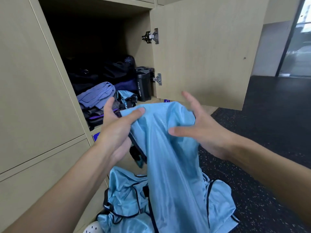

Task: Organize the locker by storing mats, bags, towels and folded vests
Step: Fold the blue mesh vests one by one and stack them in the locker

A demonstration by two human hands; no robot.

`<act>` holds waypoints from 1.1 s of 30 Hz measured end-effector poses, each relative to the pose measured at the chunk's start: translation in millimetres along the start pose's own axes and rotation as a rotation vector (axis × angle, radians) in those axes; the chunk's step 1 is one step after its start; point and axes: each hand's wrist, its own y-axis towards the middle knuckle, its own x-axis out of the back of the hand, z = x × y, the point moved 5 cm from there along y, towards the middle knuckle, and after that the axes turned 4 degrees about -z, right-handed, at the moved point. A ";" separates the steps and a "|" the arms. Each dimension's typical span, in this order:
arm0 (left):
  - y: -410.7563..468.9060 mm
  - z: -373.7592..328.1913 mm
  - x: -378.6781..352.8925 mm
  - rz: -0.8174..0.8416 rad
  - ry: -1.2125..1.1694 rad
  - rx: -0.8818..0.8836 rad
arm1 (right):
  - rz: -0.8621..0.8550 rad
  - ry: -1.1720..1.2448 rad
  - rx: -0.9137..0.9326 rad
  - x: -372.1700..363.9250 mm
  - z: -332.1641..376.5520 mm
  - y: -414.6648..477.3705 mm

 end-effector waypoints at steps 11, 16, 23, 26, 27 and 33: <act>-14.8 33.1 -9.1 0.185 0.059 0.167 | -0.273 0.014 0.070 13.3 7.2 5.6; -4.7 4.5 -2.7 0.045 0.054 -0.012 | 0.002 0.031 -0.035 2.2 -1.4 -2.6; 0.8 -6.0 1.7 0.010 0.069 0.003 | -0.062 0.103 -0.006 2.8 2.6 4.8; -4.9 -2.2 -3.4 0.054 0.005 0.041 | -0.013 0.017 0.006 -3.8 -2.5 5.8; -9.3 2.5 -6.1 0.092 0.008 0.081 | -0.065 0.054 0.011 -2.4 -1.0 6.5; -23.4 25.7 -15.5 0.220 0.010 0.176 | -0.260 0.156 0.012 15.2 -0.5 11.3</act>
